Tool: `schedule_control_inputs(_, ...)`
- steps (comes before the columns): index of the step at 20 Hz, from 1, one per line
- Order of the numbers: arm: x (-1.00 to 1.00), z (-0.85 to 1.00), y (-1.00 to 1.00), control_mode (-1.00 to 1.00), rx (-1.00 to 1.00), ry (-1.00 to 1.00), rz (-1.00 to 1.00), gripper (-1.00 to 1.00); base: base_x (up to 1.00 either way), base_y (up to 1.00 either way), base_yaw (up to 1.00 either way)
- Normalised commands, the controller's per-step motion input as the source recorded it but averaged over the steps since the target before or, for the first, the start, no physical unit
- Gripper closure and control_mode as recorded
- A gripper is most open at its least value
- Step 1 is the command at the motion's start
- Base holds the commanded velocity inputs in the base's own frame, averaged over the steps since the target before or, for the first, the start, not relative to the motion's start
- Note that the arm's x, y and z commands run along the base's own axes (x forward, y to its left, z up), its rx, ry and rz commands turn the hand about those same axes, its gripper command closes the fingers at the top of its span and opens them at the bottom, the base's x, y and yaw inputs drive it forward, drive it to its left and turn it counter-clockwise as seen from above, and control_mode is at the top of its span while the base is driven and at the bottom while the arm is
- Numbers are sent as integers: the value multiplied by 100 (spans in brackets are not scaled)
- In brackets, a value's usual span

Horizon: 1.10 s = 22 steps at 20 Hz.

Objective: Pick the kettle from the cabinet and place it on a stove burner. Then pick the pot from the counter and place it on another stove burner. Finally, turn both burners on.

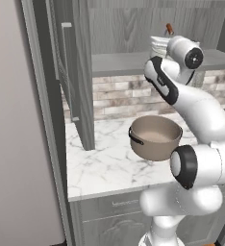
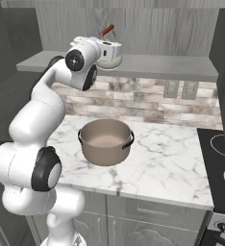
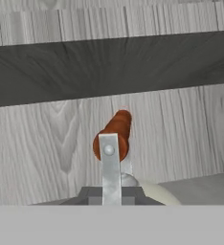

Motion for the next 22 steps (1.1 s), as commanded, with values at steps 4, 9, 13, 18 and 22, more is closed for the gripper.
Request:
schedule_control_inputs(4, -48, 2, 0, -100, 0, -6, 0, 100, 0, 0, 0)
schedule_control_inputs(9, -46, 10, 0, -100, -1, -2, 0, 100, 0, 0, 0)
schedule_control_inputs(13, -44, 16, 0, -100, -1, 0, 0, 100, 0, 0, 0)
schedule_control_inputs(18, -47, 14, 0, -100, -1, 0, 0, 100, 0, 0, 0)
schedule_control_inputs(22, -46, 3, 0, -100, -1, 0, 0, 100, 0, 0, 0)
